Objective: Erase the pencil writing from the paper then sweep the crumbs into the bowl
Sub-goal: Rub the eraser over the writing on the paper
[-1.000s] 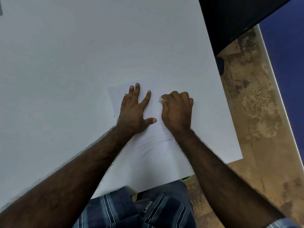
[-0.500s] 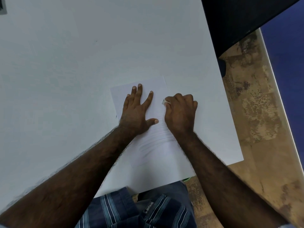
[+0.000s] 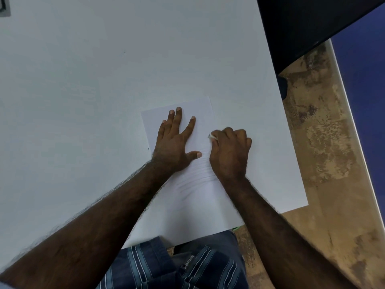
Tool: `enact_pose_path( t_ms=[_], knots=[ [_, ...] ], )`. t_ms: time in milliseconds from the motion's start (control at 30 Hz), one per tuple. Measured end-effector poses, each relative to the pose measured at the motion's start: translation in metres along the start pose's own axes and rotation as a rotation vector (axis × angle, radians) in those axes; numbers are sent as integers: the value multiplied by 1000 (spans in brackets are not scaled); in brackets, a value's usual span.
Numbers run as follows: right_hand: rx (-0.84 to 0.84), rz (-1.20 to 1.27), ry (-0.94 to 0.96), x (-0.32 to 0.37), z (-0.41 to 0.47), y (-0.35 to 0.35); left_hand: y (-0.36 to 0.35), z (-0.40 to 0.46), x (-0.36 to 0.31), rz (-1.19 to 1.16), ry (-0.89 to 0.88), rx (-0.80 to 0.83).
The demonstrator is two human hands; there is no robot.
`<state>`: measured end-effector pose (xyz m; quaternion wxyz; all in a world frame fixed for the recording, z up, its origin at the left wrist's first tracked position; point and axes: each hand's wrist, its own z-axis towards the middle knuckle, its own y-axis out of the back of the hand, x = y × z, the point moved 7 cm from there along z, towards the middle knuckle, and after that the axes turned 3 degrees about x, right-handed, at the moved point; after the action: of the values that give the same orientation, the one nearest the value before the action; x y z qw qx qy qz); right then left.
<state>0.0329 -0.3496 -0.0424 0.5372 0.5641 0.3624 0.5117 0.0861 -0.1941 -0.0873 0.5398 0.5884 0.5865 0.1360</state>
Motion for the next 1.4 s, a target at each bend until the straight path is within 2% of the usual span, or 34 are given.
enact_pose_path(
  t_ms=[133, 367, 633, 733, 833, 1033, 1233, 1400],
  knots=[
    [49, -12, 39, 2, -32, 3, 0, 1, 1, -3, 12, 15],
    [-3, -27, -23, -8, 13, -3, -1, 1, 2, 3, -5, -6],
    [49, 69, -18, -15, -28, 11, -1, 1, 2, 3, -3, -8],
    [109, 116, 111, 8, -21, 3, -2, 1, 4, -13, -12, -20],
    [157, 59, 235, 23, -9, -8, -2, 1, 4, -11, -21, -29],
    [46, 37, 3, 10, 32, -3, -3, 1, 5, 2, -22, -40],
    [140, 93, 121, 30, -20, -2, -2, 0, 4, -16, -26, -41],
    [57, 21, -25, 7, 33, -6, -3, 1, 5, -18, -26, -35]
  ],
)
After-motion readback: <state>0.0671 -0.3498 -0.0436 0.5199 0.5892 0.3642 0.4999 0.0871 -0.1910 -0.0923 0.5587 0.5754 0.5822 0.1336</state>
